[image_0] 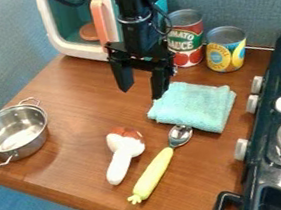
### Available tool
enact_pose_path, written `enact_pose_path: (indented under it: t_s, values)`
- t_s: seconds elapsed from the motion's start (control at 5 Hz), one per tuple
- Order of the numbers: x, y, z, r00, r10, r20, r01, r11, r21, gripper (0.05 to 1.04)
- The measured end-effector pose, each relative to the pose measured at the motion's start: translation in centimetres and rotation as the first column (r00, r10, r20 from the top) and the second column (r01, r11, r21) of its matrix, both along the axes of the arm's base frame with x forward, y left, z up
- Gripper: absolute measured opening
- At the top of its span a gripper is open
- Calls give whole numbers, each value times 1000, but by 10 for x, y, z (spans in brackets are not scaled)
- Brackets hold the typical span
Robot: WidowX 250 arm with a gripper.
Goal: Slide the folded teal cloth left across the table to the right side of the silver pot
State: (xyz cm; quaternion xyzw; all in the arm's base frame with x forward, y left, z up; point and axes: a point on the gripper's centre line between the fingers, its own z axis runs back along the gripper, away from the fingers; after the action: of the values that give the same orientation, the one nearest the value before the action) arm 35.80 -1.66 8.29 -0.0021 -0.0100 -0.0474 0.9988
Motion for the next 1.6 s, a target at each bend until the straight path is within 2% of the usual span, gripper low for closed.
enact_pose_path:
  t_s: [0.2,0.4,0.6,0.8,1.0,1.2,1.6]
  values:
    - [-3,1,-14,999,2,-40,-2,1000,2,1001]
    - [13,-7,-22,999,4,-43,-6,999,-41,1001]
    - [22,-9,-21,997,73,0,-73,996,-44,1001]
    - [26,-22,-28,994,112,-17,-114,985,-132,1001]
    - [29,-22,-29,993,116,-13,-117,984,-132,1001]
    - [34,-22,-38,991,129,-45,-134,984,-121,1001]
    - [51,-30,-50,988,151,-19,-152,985,-78,1001]
